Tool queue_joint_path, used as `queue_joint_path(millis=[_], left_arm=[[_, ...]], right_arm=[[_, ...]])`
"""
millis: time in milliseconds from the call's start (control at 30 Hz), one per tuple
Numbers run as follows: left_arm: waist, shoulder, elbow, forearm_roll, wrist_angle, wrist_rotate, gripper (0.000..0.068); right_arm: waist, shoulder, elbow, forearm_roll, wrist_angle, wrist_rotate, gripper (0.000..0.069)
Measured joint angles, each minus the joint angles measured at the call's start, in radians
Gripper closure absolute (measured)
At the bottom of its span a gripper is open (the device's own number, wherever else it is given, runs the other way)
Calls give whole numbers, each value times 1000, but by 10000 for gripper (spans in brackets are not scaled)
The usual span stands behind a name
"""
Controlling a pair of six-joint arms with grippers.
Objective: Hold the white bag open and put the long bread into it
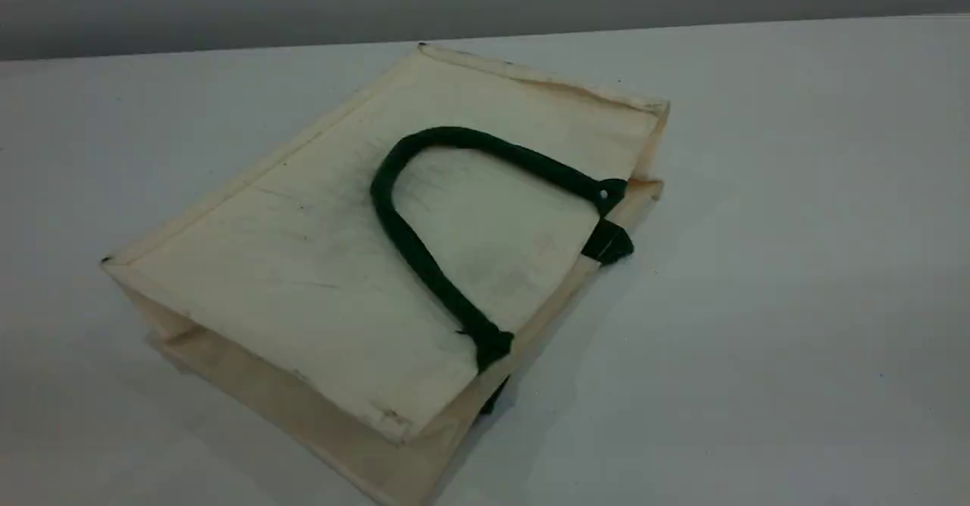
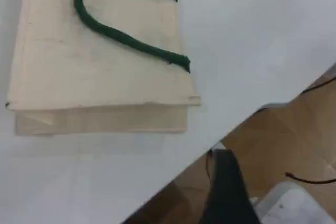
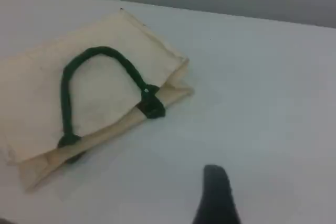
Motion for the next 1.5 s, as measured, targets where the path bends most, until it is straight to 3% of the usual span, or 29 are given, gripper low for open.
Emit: queue_joint_path(millis=[233,367,1000,1100,1233,1367,1500], left_arm=[[0,-125,145,51,-43,27,246],[0,-144,150,85,-39,29,246],[0,-145,150,84,-43,29,246],[15,-145,150,84,-43,29,246],[107,-145,150,84,-43,29,246],[253,-145,150,84,-43,29,246],[421,-145,150,84,-43,29,246]], right_arm=[[0,0,0,0,0,0,228],[0,0,0,0,0,0,228],[-1,0,0,6,1,-1,229],[-41,0,0,16,1,-1,229],[-146,0,0,16,1,-1,229],[-237,0,0,15,2,-1,229],[-244,0,0,19,2,-1,229]])
